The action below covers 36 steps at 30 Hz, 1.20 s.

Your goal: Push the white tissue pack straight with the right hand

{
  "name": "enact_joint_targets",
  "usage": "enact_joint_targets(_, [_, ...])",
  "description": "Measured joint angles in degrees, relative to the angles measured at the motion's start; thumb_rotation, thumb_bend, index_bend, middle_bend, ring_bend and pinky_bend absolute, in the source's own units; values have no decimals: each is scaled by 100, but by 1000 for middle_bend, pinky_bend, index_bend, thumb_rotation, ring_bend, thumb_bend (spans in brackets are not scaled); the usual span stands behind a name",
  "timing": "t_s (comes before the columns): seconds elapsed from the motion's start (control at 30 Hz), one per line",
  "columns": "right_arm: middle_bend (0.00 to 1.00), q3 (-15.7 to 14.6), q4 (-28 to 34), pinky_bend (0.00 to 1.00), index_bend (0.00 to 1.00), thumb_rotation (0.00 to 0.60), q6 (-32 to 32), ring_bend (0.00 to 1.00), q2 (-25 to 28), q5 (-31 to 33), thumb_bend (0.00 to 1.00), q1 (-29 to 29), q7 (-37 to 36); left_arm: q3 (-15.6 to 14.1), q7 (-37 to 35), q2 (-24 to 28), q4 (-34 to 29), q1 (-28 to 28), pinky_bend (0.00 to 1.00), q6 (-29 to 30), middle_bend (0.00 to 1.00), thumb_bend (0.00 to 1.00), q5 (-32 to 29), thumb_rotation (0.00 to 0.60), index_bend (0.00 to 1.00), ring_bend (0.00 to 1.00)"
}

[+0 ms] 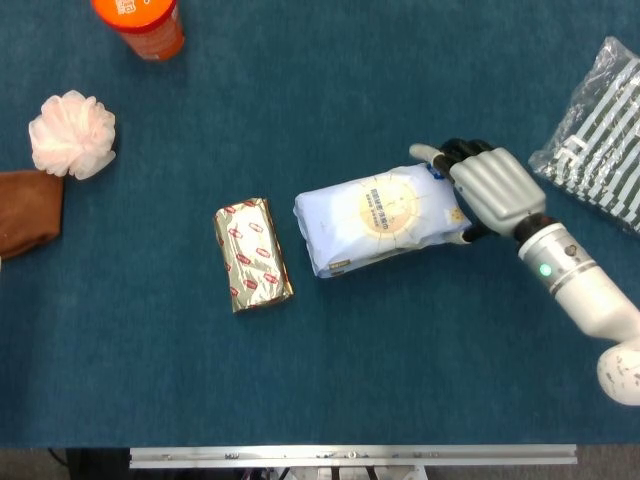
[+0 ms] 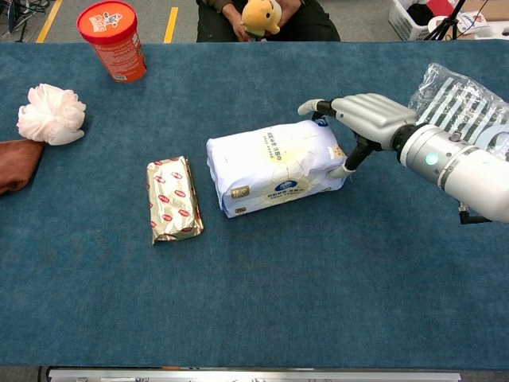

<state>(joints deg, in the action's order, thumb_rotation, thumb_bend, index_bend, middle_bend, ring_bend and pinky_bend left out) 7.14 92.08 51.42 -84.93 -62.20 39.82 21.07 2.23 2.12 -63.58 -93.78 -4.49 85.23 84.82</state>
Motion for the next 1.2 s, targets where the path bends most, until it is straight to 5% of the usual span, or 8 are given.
enact_joint_targets(0.2, [542,88,-24,605,533,600,376,500,-153,-133,296,-78,-212,9,-1,-7,5,-9,219,-6,267,346,5,600,254,189])
enact_joint_targets(0.7, [527,290,-92,609,530,600,871,490,-372,-358,277,-273,-606,7,-34,-14,34,-20,219,-23,267,346,17,600,254,189])
enact_joint_targets(0.83, [387,274,-161,465,311,600,694,338,-424,-221,258,-219,-528,6,-48,-1,29,-1,219,9,267,346,22,600,254,189])
enact_joint_targets(0.93, [202,208,-136,222,36,600,471,130,-355,-142,255,-160,-404,-1,-49,12,18,19,219,27,267,346,19,600,254,189])
enact_joint_targets(1.03, [101,172,-6,31,0,600,356,18,-229,-92,254,-131,-383,-15,-42,21,-2,23,219,18,267,346,24,600,254,189])
enact_joint_targets(1.2, [38,150,200,0,0,600,357,0,-26,-253,255,-155,-545,-16,-46,28,-43,21,219,36,268,346,64,600,254,189])
